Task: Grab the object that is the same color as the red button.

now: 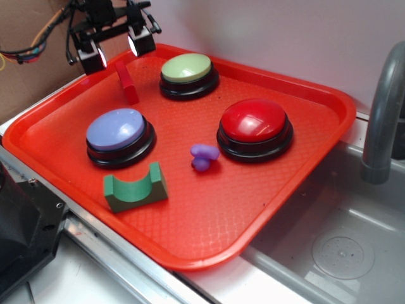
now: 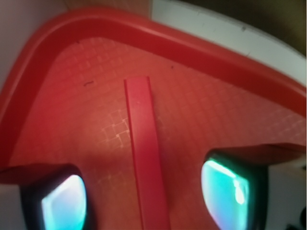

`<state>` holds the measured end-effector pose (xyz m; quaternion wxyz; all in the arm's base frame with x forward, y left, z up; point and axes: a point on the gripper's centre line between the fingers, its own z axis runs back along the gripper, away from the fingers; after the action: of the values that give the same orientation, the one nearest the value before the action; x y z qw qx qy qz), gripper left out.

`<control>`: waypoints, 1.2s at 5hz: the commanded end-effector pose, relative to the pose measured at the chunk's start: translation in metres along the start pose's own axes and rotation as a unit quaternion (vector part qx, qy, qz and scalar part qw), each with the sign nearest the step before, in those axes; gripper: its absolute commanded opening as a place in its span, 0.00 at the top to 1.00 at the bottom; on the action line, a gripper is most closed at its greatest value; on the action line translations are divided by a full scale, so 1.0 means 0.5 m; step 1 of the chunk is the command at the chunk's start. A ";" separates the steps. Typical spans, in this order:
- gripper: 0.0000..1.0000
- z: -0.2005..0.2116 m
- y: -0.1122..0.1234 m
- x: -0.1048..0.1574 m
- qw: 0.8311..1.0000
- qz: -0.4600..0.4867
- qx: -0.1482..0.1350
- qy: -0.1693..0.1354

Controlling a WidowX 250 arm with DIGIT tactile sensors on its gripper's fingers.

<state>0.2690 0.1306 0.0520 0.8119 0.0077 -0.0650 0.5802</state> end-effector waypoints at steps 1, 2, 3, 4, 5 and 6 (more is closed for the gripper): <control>0.00 -0.043 0.018 0.040 0.999 0.045 -0.001 0.009; 0.00 -0.054 0.011 0.033 0.999 0.034 0.005 0.014; 0.00 -0.064 -0.002 0.019 1.000 0.023 0.010 0.015; 0.79 -0.056 -0.010 0.003 1.000 0.006 0.009 0.002; 0.92 -0.030 -0.016 -0.011 1.000 -0.018 0.002 -0.006; 0.97 0.007 -0.019 -0.026 0.998 -0.051 -0.008 -0.020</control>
<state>0.2780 0.1072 0.0355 0.8397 0.0245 -0.0514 0.5400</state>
